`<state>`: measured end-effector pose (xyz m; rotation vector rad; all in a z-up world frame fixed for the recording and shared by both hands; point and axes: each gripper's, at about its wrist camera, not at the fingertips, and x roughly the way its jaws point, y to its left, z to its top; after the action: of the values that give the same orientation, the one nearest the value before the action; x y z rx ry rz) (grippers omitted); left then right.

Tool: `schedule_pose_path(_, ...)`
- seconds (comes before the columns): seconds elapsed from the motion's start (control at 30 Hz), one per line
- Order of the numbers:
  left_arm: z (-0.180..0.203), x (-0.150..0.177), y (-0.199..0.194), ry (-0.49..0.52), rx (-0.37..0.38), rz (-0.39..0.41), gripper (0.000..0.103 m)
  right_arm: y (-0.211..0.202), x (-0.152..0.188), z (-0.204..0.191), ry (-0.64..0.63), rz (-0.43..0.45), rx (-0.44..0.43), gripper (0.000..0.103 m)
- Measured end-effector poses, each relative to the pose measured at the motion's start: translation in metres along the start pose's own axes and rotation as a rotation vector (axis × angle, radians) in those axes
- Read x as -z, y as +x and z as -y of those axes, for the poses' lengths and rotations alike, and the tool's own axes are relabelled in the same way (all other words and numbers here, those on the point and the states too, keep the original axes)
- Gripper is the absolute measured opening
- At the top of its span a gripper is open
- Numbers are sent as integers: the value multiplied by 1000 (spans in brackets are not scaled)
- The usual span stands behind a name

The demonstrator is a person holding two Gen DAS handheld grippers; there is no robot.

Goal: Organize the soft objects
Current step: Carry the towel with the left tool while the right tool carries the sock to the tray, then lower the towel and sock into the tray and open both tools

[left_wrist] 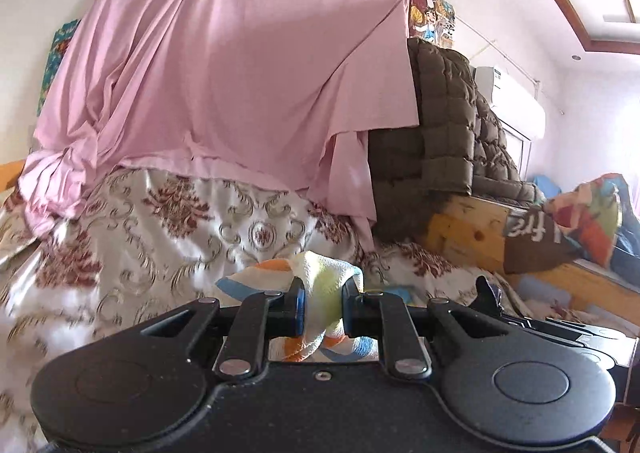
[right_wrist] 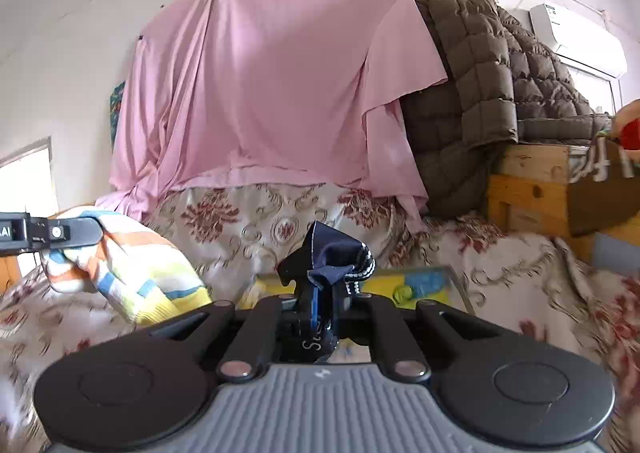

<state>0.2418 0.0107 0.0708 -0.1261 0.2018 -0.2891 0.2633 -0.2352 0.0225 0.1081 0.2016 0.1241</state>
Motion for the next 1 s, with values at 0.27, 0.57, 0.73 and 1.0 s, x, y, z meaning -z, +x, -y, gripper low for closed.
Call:
schedule_pose_path(0.27, -7, -5, 109, -51, -40, -30, 18, 78, -3, 30, 116, -79, 9, 7)
schedule_pose_path(0.57, -5, 40, 173, -12, -78, -178, 18, 122, 21, 41, 172, -233, 27, 8)
schedule_pose_path(0.73, -10, 65, 187, 4, -98, -292, 18, 132, 29, 47, 203, -314, 33, 11)
schedule_pose_path(1.0, -14, 79, 192, 8, -99, -370, 21, 136, 36, 49, 204, -364, 58, 30)
